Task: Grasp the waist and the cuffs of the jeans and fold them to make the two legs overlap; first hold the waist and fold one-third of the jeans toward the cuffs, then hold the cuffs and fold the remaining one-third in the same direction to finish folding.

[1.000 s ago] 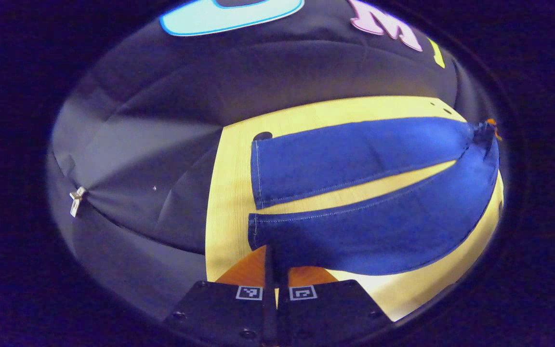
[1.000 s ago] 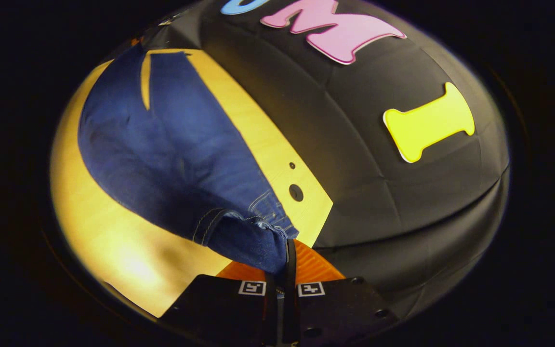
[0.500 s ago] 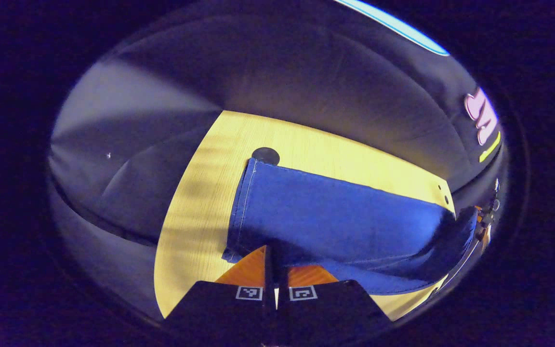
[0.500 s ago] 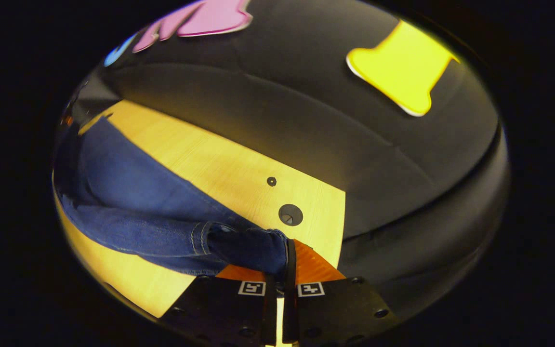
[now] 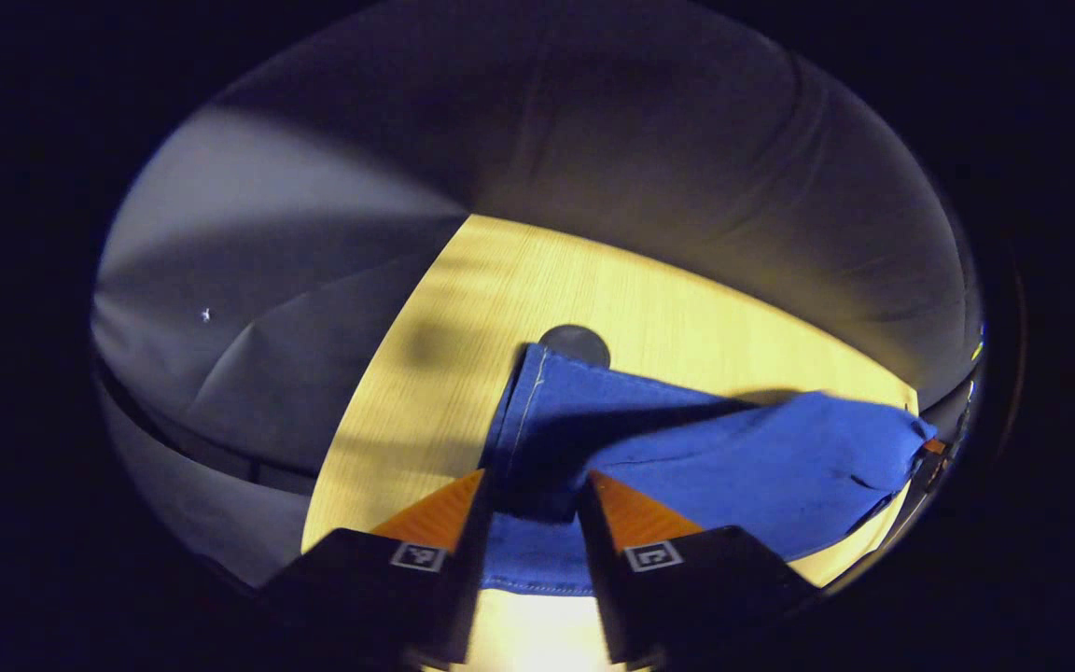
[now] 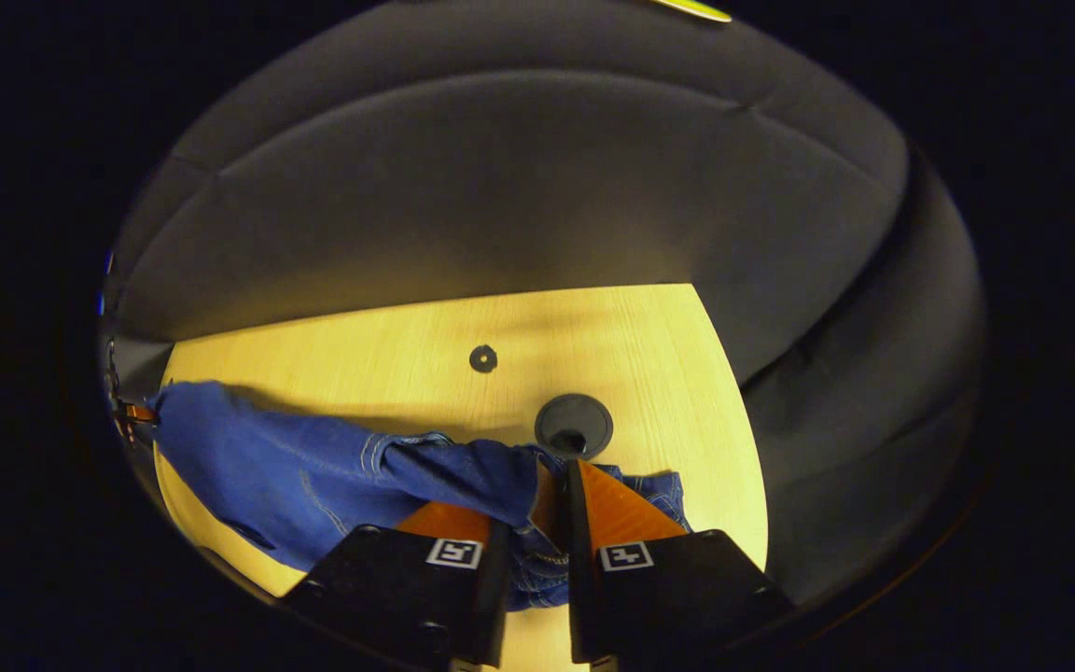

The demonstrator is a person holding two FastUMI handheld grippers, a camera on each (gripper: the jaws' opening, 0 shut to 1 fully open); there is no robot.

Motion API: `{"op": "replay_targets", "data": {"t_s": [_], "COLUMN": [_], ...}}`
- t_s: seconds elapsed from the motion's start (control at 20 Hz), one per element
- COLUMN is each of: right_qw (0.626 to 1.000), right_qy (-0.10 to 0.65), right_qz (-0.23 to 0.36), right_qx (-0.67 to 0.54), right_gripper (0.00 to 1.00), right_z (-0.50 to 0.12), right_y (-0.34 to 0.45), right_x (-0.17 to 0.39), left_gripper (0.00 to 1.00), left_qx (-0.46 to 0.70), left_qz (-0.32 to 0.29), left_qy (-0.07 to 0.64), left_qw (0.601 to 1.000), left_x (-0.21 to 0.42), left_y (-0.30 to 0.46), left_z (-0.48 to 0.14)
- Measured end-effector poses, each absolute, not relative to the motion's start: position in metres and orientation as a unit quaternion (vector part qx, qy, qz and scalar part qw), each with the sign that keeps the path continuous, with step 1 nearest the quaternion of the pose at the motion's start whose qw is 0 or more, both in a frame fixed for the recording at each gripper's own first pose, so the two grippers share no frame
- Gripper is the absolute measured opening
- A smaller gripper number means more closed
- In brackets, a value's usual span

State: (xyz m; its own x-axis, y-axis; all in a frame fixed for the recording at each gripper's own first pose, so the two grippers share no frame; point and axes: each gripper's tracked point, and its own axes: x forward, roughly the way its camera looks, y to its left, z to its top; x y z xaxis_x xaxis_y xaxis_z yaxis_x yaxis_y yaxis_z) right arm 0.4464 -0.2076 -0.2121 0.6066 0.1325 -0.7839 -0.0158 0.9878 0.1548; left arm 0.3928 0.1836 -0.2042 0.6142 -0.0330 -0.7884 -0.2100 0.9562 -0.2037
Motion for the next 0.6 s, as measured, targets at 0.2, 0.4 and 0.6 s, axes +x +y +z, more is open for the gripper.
{"op": "replay_targets", "data": {"t_s": [0.2,0.4,0.6], "right_qw": [0.908,0.922,0.918], "right_qy": [0.413,0.357,0.33], "right_qz": [0.017,-0.04,-0.103], "right_qx": [0.065,0.143,0.194], "right_gripper": [0.84,0.98,0.99], "right_z": [-0.215,-0.198,-0.213], "right_y": [-0.215,-0.239,-0.254], "right_x": [0.435,0.414,0.39], "left_gripper": [0.97,0.97,0.97], "left_qx": [-0.089,-0.036,-0.029], "left_qz": [0.067,0.093,0.086], "left_qy": [0.372,0.288,0.229], "left_qw": [0.922,0.952,0.969], "left_x": [0.39,0.386,0.372], "left_y": [0.19,0.189,0.181], "left_z": [-0.178,-0.142,-0.14]}}
